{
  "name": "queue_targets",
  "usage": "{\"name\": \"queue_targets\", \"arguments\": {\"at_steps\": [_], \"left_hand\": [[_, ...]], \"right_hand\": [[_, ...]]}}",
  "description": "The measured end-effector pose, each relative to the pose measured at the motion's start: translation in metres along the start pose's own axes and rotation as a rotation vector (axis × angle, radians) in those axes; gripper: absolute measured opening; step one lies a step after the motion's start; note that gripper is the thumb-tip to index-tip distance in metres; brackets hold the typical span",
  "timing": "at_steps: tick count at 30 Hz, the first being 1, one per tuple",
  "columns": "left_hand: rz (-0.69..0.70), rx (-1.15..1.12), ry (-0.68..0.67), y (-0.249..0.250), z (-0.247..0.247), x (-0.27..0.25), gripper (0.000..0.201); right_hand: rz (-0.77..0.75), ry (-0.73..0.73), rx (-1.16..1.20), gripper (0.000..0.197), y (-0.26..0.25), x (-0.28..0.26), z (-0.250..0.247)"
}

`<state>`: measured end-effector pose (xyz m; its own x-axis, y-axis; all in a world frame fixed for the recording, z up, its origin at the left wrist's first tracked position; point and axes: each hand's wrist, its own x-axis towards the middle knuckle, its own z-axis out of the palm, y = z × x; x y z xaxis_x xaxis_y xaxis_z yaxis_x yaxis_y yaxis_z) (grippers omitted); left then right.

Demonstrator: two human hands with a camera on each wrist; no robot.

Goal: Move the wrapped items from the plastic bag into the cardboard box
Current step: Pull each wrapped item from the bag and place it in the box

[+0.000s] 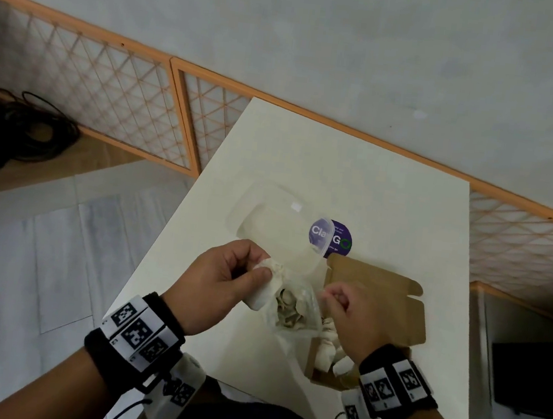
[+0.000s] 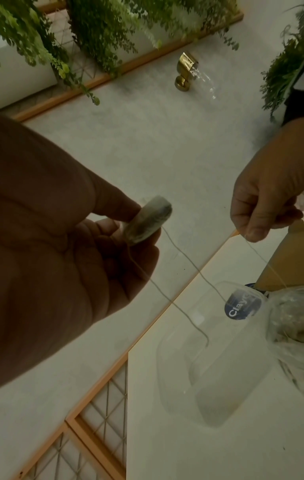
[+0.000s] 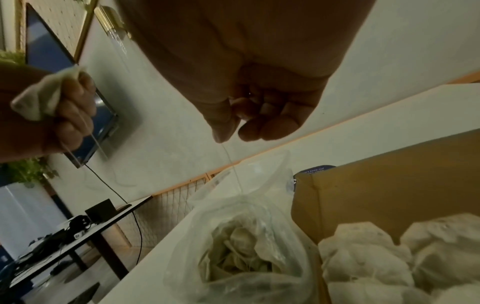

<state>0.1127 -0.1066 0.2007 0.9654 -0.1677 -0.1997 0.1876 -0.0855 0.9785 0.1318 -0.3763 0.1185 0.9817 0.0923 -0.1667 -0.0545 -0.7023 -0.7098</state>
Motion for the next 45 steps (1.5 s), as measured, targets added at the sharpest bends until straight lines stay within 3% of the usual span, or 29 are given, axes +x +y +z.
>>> {"name": "queue_targets", "arguments": {"at_steps": [10,13,17,19,22,25,31,34,37,41,45], "left_hand": [[-0.016,0.035,-0.029,-0.009,0.004,-0.001,0.009],[-0.019,0.017,-0.021,-0.011,0.0,-0.004,0.009],[-0.03,-0.053,-0.013,-0.014,-0.005,-0.009,0.008],[-0.031,-0.065,-0.007,-0.016,-0.006,-0.01,0.009],[-0.034,-0.059,-0.002,-0.017,-0.006,-0.01,0.009],[-0.032,-0.028,-0.019,-0.018,-0.004,-0.009,0.009],[-0.03,0.006,-0.091,-0.021,0.008,-0.004,0.011],[-0.06,0.13,-0.163,-0.026,0.018,0.002,0.008],[-0.081,0.381,-0.273,-0.04,0.03,0.009,0.003],[-0.001,0.673,-0.418,-0.058,0.045,0.02,0.004],[-0.018,0.75,-0.481,-0.065,0.063,0.031,0.016]], "right_hand": [[-0.157,-0.135,-0.057,0.024,0.001,0.001,0.02],[-0.043,-0.148,0.137,0.018,0.0,0.002,0.024],[0.171,-0.248,0.603,0.014,-0.016,0.002,0.012],[0.19,-0.281,0.703,0.013,-0.022,0.004,0.006],[0.106,-0.246,0.621,0.023,-0.026,0.005,-0.003],[0.025,-0.253,0.55,0.014,-0.04,0.0,-0.018],[-0.135,-0.215,0.457,0.014,-0.071,-0.017,-0.059],[-0.17,-0.172,0.449,0.014,-0.075,-0.019,-0.066],[-0.138,-0.284,0.385,0.012,-0.072,-0.022,-0.058],[-0.072,-0.242,0.5,0.014,-0.069,-0.025,-0.053],[-0.098,-0.282,0.514,0.012,-0.081,-0.035,-0.057]]}}
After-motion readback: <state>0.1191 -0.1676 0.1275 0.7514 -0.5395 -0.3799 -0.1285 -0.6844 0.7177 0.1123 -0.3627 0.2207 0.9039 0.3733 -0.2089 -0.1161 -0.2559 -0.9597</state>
